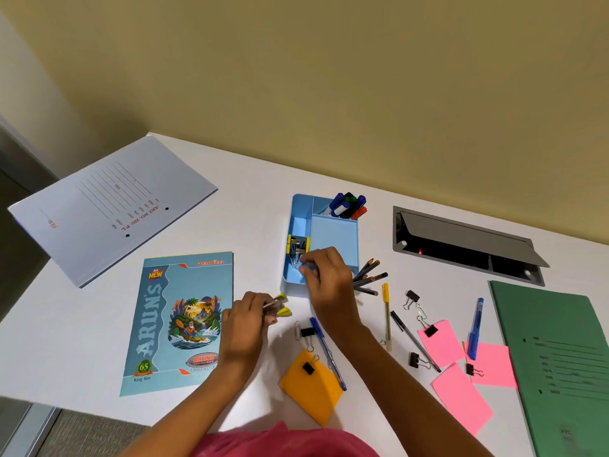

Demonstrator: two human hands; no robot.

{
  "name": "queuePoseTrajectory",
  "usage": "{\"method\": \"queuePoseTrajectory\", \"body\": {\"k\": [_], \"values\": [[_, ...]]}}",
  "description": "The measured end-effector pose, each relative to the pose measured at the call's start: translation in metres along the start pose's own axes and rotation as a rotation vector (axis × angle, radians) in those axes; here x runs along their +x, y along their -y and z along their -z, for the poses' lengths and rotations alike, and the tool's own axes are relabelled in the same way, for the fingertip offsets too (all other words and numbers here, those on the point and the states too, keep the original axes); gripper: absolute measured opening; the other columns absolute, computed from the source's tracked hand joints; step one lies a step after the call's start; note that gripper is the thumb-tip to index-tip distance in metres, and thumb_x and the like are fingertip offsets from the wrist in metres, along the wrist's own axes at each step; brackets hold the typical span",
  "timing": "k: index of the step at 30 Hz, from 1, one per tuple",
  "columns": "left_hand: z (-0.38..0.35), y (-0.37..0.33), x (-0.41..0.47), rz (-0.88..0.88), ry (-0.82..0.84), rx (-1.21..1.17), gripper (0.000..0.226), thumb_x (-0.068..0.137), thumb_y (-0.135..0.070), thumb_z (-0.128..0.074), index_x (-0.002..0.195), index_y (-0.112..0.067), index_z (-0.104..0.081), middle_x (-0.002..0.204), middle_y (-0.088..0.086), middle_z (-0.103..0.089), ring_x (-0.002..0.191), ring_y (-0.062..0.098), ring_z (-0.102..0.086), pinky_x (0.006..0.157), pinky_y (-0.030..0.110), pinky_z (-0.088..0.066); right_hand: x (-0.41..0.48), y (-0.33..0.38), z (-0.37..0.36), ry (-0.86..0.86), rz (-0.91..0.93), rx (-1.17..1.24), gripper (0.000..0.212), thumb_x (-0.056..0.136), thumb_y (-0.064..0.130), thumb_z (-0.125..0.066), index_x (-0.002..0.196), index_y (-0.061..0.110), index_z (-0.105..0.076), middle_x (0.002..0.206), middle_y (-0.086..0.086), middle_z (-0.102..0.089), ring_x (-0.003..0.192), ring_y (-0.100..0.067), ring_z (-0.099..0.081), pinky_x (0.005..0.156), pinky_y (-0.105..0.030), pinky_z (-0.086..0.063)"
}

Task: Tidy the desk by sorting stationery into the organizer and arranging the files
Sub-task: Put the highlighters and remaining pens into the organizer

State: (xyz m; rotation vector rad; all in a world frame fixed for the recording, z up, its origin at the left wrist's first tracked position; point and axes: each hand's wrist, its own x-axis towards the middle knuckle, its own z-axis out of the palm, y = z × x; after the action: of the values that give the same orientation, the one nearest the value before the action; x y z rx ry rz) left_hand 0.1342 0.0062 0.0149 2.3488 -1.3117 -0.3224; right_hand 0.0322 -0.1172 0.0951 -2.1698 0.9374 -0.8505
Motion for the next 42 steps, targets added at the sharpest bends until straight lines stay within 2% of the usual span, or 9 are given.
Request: {"method": "queuePoseTrajectory", "body": {"k": [6,10,14,18,23,29,33,38,42], "values": [[0.034,-0.026,-0.001,-0.01,-0.133,-0.247,0.034,0.081,-0.047,-0.052,0.103,-0.023,-0.062,0.097,-0.003,-0.062,0.088,0.021,-0.06,0.074,0.034,-0.037,-0.021,0.009,-0.007,0.209,-0.275,0.117,0.037,0.076,0.036,-0.065,0.106,0.014,-0.063,0.093,-0.001,-0.059,0.082,-0.005,-0.055,0.067,-0.004,-0.04],[0.042,-0.043,0.003,-0.028,-0.178,-0.393,0.018,0.087,-0.032,-0.059,0.105,-0.03,-0.055,0.1,-0.012,-0.055,0.093,0.015,-0.056,0.08,0.033,-0.041,-0.013,0.021,0.001,0.186,-0.202,0.184,0.018,0.08,0.009,-0.069,0.097,0.012,-0.065,0.085,-0.005,-0.065,0.078,-0.002,-0.056,0.066,-0.008,-0.04],[0.044,-0.051,0.017,0.012,-0.228,-0.513,0.036,0.086,-0.017,-0.067,0.118,-0.024,-0.052,0.112,-0.018,-0.046,0.105,0.008,-0.049,0.087,0.022,-0.04,0.008,0.028,0.011,0.133,-0.135,0.066,0.027,0.085,-0.004,-0.06,0.107,0.009,-0.065,0.092,-0.008,-0.059,0.076,0.003,-0.05,0.068,-0.001,-0.035],[0.037,-0.048,0.032,0.149,-0.226,-0.607,0.036,0.088,-0.01,-0.064,0.121,-0.02,-0.055,0.118,-0.005,-0.053,0.105,0.016,-0.056,0.086,0.035,-0.051,0.025,0.029,0.015,0.195,-0.081,-0.075,0.034,0.089,-0.008,-0.053,0.116,0.011,-0.06,0.102,-0.01,-0.055,0.079,-0.004,-0.049,0.068,0.002,-0.037],[0.03,-0.045,0.049,0.36,-0.062,-0.698,0.033,0.089,-0.02,-0.064,0.121,-0.017,-0.061,0.121,0.002,-0.062,0.098,0.018,-0.063,0.084,0.025,-0.044,0.035,0.016,0.007,0.24,-0.001,-0.306,0.049,0.081,-0.017,-0.055,0.119,0.013,-0.056,0.104,-0.01,-0.053,0.095,-0.018,-0.051,0.072,-0.02,-0.042],[0.023,-0.047,0.059,0.503,0.111,-0.815,0.035,0.091,-0.026,-0.06,0.126,-0.022,-0.059,0.128,0.003,-0.061,0.114,0.024,-0.058,0.097,0.046,-0.049,0.034,0.003,-0.014,0.341,0.041,-0.394,0.028,0.083,-0.008,-0.058,0.107,0.007,-0.061,0.103,-0.013,-0.059,0.093,-0.025,-0.056,0.073,-0.033,-0.049],[0.023,-0.048,0.059,0.496,0.11,-0.813,0.035,0.092,-0.024,-0.057,0.127,-0.023,-0.058,0.127,0.004,-0.061,0.113,0.024,-0.058,0.098,0.047,-0.048,0.038,-0.001,-0.019,0.316,0.035,-0.405,0.031,0.079,-0.012,-0.06,0.105,0.004,-0.061,0.101,-0.016,-0.059,0.09,-0.026,-0.056,0.073,-0.038,-0.051],[0.023,-0.047,0.058,0.493,0.105,-0.818,0.034,0.093,-0.025,-0.058,0.126,-0.024,-0.057,0.124,0.005,-0.062,0.106,0.02,-0.057,0.097,0.047,-0.049,0.034,-0.009,-0.027,0.266,0.015,-0.434,0.023,0.067,-0.01,-0.073,0.086,0.001,-0.066,0.081,-0.015,-0.061,0.076,-0.03,-0.057,0.057,-0.035,-0.046],[0.022,-0.047,0.058,0.486,0.104,-0.801,0.035,0.093,-0.024,-0.057,0.128,-0.023,-0.056,0.126,0.006,-0.061,0.112,0.024,-0.058,0.098,0.047,-0.048,0.027,-0.009,-0.027,0.27,0.0,-0.567,0.03,0.069,-0.01,-0.074,0.095,0.001,-0.065,0.089,-0.017,-0.06,0.087,-0.032,-0.056,0.071,-0.039,-0.05]]}}
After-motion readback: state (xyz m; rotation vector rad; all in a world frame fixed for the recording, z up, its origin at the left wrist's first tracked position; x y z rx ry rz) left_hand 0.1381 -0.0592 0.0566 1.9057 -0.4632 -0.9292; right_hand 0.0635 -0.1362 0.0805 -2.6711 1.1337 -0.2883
